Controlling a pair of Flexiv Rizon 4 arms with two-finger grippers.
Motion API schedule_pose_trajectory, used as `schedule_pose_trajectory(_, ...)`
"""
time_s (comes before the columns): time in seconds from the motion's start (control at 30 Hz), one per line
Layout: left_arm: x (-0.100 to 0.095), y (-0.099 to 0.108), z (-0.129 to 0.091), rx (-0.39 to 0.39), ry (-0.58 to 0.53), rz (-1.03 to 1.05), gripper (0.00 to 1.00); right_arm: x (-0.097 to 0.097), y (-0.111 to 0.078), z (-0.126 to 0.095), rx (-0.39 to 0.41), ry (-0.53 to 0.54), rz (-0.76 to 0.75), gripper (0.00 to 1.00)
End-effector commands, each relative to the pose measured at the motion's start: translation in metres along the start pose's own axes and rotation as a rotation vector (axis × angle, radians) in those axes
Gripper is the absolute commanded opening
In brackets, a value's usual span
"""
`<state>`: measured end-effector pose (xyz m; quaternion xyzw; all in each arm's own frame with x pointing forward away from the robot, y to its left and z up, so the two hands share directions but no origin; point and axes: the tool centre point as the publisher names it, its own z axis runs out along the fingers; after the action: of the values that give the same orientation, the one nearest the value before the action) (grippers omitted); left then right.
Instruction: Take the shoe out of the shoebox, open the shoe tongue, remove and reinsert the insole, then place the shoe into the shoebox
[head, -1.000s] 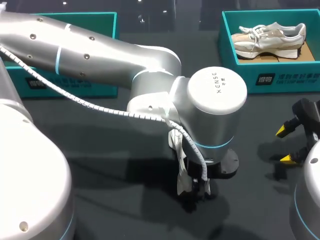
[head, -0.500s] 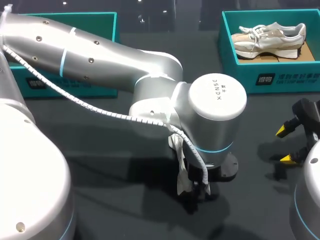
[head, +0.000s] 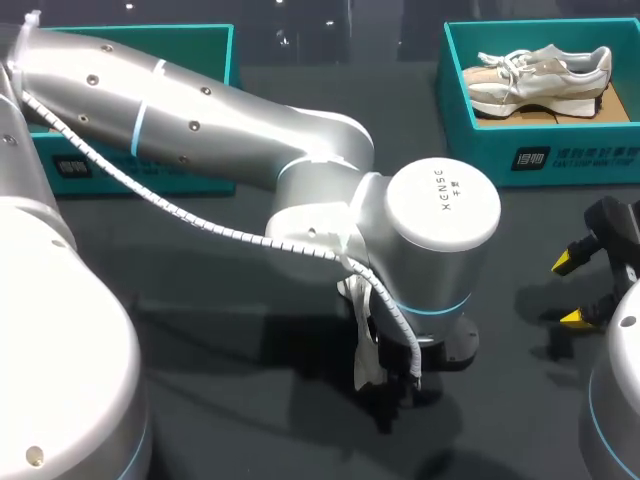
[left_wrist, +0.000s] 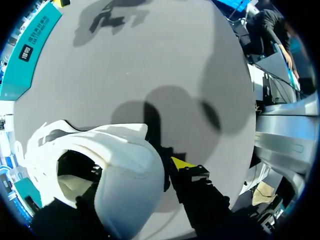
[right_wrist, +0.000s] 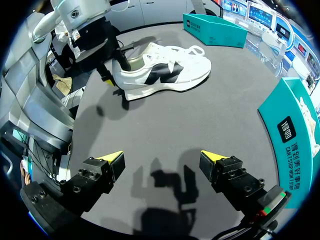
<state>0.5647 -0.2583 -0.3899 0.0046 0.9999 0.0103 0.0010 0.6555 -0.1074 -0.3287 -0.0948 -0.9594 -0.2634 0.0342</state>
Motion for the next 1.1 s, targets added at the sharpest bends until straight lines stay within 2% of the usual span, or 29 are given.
schedule_pose_trajectory(0.03,-0.001,0.003,0.001,0.006,0.008,-0.006,0.26,0.001,0.0,0.0,0.003,-0.003,0.001,1.0)
schedule_pose_trajectory(0.1,-0.001,0.005,0.001,0.011,0.016,-0.008,0.04,0.001,0.0,0.0,0.003,-0.003,0.001,1.0)
schedule_pose_trajectory(0.13,-0.002,0.005,0.001,0.012,0.017,-0.008,0.0,0.001,0.0,0.0,0.003,-0.003,0.001,1.0)
schedule_pose_trajectory(0.33,-0.002,0.008,-0.005,0.041,0.037,0.018,0.0,0.001,0.0,0.0,0.003,-0.003,0.001,1.0)
schedule_pose_trajectory(0.5,-0.009,0.02,-0.027,0.065,0.051,0.049,0.0,0.001,0.0,0.0,0.003,-0.003,0.001,1.0)
schedule_pose_trajectory(0.67,-0.026,0.046,-0.064,0.088,0.064,0.091,0.0,0.001,0.0,0.0,0.003,-0.003,0.001,1.0)
schedule_pose_trajectory(0.77,-0.04,0.064,-0.092,0.068,0.076,0.114,0.0,0.001,0.0,0.0,0.003,-0.003,0.001,1.0)
schedule_pose_trajectory(0.8,-0.043,0.068,-0.1,0.034,0.072,0.112,0.0,0.001,0.0,0.0,0.003,-0.003,0.001,1.0)
schedule_pose_trajectory(0.87,-0.049,0.078,-0.121,0.022,0.032,0.098,0.0,0.001,0.0,0.0,0.003,-0.003,0.001,1.0)
schedule_pose_trajectory(1.1,-0.049,0.078,-0.121,0.022,0.032,0.098,0.0,0.001,0.0,0.0,0.003,-0.003,0.001,1.0)
